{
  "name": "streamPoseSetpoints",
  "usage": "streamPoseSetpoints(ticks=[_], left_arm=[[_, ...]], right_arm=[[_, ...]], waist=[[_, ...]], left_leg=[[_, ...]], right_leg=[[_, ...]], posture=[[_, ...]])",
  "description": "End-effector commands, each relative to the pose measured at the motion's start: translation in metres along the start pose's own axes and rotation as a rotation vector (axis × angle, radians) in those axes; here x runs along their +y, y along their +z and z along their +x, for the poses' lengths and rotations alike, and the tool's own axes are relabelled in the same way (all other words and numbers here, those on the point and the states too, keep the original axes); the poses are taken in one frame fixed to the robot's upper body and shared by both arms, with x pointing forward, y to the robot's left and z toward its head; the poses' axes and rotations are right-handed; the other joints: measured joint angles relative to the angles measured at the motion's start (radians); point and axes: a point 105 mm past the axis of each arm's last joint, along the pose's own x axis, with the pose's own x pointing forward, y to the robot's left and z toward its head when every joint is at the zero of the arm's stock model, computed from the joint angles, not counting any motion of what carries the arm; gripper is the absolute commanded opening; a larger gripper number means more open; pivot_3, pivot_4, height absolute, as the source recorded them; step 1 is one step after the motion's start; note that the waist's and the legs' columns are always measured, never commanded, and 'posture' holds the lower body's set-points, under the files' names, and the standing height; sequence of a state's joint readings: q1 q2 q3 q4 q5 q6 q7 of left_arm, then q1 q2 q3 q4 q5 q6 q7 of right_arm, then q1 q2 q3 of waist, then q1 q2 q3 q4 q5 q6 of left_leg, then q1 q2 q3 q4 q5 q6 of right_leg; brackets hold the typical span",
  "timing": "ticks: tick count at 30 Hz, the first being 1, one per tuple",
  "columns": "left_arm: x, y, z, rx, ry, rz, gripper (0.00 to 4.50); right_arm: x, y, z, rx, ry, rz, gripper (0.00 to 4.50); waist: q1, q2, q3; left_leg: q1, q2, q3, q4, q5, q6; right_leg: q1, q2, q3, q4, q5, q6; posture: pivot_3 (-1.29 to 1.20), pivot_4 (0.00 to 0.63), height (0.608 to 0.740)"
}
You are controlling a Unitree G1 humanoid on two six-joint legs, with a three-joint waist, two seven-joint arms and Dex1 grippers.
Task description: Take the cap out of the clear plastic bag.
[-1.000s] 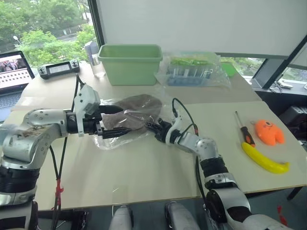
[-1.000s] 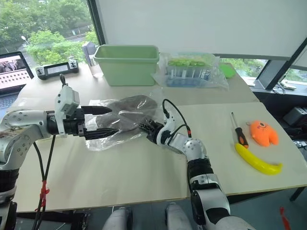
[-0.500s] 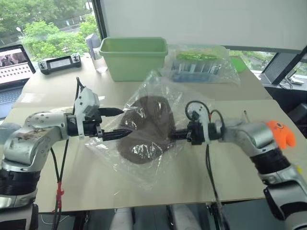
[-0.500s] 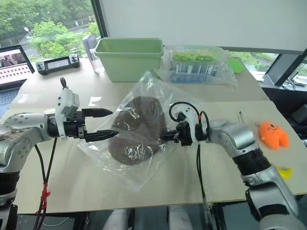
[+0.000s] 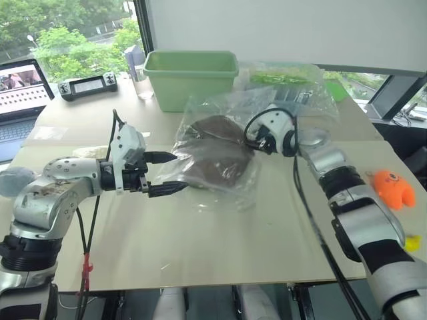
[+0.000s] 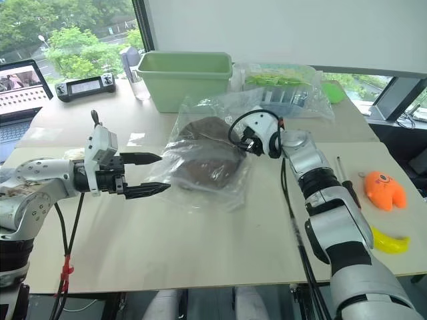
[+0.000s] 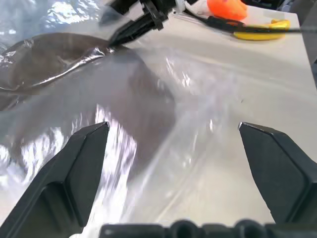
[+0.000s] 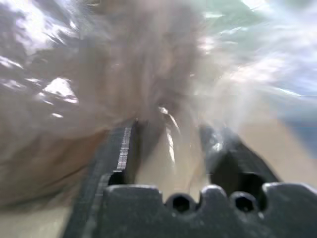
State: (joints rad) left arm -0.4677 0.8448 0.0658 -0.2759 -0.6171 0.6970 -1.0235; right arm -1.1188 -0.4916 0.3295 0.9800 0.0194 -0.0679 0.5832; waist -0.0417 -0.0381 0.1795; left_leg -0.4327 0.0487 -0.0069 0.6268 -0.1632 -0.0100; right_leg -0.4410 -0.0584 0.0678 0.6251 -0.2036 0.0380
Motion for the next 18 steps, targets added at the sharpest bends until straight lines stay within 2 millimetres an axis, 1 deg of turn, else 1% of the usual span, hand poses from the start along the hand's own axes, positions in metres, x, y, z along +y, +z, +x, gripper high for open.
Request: streamPoseSetpoints(ticks=[1,2,3,5,6,8,10,12,13,14,16,17,18], left_arm=[[-0.002,0.009,-0.002,-0.017,0.009,0.059,4.5],[0.0,0.009,-0.003,-0.016,0.015,0.062,4.5],[0.001,0.009,-0.004,-0.016,0.02,0.066,4.5],[0.003,0.01,-0.005,-0.015,0.023,0.07,4.5],[0.002,0.01,-0.005,-0.012,0.018,0.073,4.5],[0.003,0.01,-0.006,-0.006,0.012,0.077,4.5],[0.005,0.01,-0.007,-0.004,0.012,0.078,4.5],[0.005,0.007,-0.004,0.01,-0.006,0.08,4.5],[0.006,0.006,-0.003,0.014,-0.013,0.082,4.5],[0.007,0.006,-0.002,0.016,-0.017,0.084,4.5],[0.01,0.008,0.001,0.009,-0.021,0.088,4.5],[0.011,0.009,0.004,0.006,-0.026,0.088,4.5],[0.011,0.01,0.006,0.005,-0.034,0.088,4.5]], right_arm=[[-0.046,0.014,-0.021,-0.073,-0.217,-0.074,4.3],[-0.052,0.012,-0.026,-0.071,-0.246,-0.082,4.47],[-0.056,0.01,-0.036,-0.064,-0.235,-0.102,4.47],[-0.057,0.008,-0.05,-0.06,-0.201,-0.116,4.47],[-0.052,0.014,-0.059,-0.096,-0.156,-0.081,4.47],[-0.025,0.044,-0.081,-0.24,0.025,0.041,4.47],[-0.002,0.063,-0.098,-0.314,0.158,0.115,4.47],[0.042,0.08,-0.119,-0.338,0.388,0.166,4.47],[0.062,0.083,-0.126,-0.324,0.481,0.163,4.47],[0.074,0.085,-0.131,-0.309,0.532,0.16,4.47],[0.099,0.075,-0.129,-0.228,0.581,0.114,4.47],[0.11,0.071,-0.126,-0.198,0.596,0.105,4.47],[0.121,0.068,-0.124,-0.182,0.614,0.099,4.47]], waist=[[-0.001,0.0,0.001],[-0.002,0.0,0.001],[-0.002,0.0,0.001],[0.001,0.0,0.001],[0.001,0.0,0.001],[0.001,0.0,0.001],[-0.006,0.001,0.001],[-0.012,0.002,0.002],[-0.012,0.002,0.002],[-0.01,0.002,0.002],[-0.006,0.002,0.002],[-0.005,0.001,0.002],[-0.004,0.0,0.002]], left_leg=[[0.0,0.0,0.0,0.0,0.0,0.0],[-0.001,0.0,0.0,0.0,0.0,0.0],[-0.001,0.0,0.0,0.0,0.0,0.0],[0.0,0.0,0.0,-0.001,0.0,0.0],[0.0,0.0,0.0,-0.001,0.0,0.0],[0.0,0.0,0.0,0.0,0.0,0.0],[0.001,0.0,0.0,0.0,0.0,0.0],[0.002,0.001,0.001,0.0,0.0,0.0],[0.003,0.001,0.001,0.0,0.0,0.0],[0.005,0.001,0.001,0.0,0.0,0.0],[0.009,0.001,0.001,0.001,0.0,0.0],[0.01,0.001,0.001,0.002,0.0,0.0],[0.01,0.001,0.001,0.002,0.0,0.0]], right_leg=[[0.0,0.0,0.0,0.0,0.0,0.0],[-0.001,0.0,0.0,0.0,0.0,0.0],[-0.001,0.0,0.0,0.0,0.0,0.0],[0.0,0.0,0.0,0.0,0.0,0.0],[0.0,0.0,0.0,0.0,0.0,0.0],[0.0,0.0,0.0,0.001,-0.001,0.001],[0.0,0.0,0.0,0.002,-0.003,0.003],[0.0,0.001,0.002,0.004,-0.004,0.004],[0.0,0.001,0.002,0.005,-0.004,0.005],[0.001,0.002,0.002,0.006,-0.005,0.004],[0.004,0.002,0.002,0.007,-0.005,0.003],[0.005,0.002,0.002,0.006,-0.007,-0.002],[0.005,0.002,0.002,0.006,-0.008,-0.003]], posture=[[0.0,0.15,0.74],[0.0,0.15,0.74],[0.0,0.15,0.74],[0.0,0.15,0.74],[0.0,0.15,0.74],[0.0,0.15,0.74],[0.0,0.15,0.74],[0.0,0.15,0.74],[0.0,0.15,0.74],[0.0,0.15,0.74],[0.0,0.15,0.74],[0.0,0.15,0.74],[0.0,0.15,0.74]])
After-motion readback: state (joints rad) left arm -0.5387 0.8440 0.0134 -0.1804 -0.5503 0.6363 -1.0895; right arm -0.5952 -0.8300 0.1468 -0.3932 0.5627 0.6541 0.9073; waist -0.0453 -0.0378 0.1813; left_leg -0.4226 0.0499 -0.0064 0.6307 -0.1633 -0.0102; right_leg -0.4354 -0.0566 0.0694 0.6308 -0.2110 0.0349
